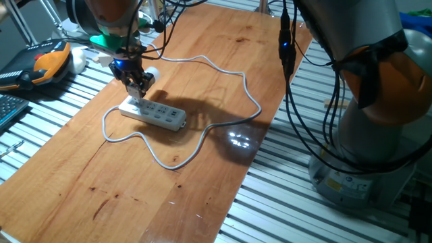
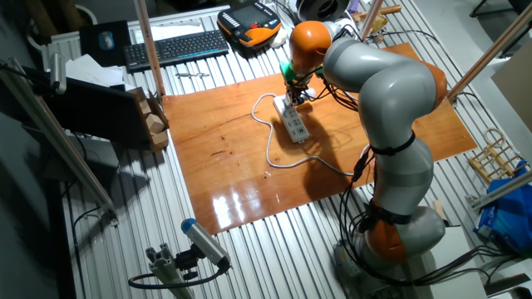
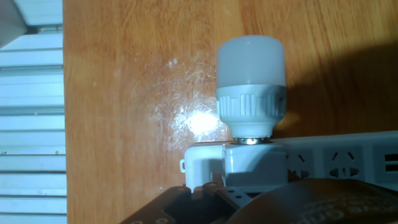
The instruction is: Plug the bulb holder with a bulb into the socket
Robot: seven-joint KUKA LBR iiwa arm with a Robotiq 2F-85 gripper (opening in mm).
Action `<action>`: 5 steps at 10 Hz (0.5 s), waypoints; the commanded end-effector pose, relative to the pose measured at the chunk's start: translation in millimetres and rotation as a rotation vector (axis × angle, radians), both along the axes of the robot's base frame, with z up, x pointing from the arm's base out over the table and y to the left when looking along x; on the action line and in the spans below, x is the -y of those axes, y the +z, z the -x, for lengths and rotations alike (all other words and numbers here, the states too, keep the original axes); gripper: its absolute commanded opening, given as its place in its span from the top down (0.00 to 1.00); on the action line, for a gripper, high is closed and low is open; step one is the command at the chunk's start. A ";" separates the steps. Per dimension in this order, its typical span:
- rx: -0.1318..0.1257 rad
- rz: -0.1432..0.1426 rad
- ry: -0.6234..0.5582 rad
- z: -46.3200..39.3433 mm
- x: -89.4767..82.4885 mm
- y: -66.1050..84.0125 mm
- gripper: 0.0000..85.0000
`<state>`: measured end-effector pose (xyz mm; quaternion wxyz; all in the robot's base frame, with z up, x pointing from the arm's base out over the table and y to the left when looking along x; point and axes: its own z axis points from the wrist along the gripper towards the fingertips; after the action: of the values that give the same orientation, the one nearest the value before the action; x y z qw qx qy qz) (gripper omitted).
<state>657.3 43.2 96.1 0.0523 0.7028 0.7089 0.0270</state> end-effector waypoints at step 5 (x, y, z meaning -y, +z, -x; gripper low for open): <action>0.002 -0.001 0.000 0.4 0.4 -1.8 1.00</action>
<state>657.2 42.8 94.5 0.0529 0.7028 0.7089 0.0279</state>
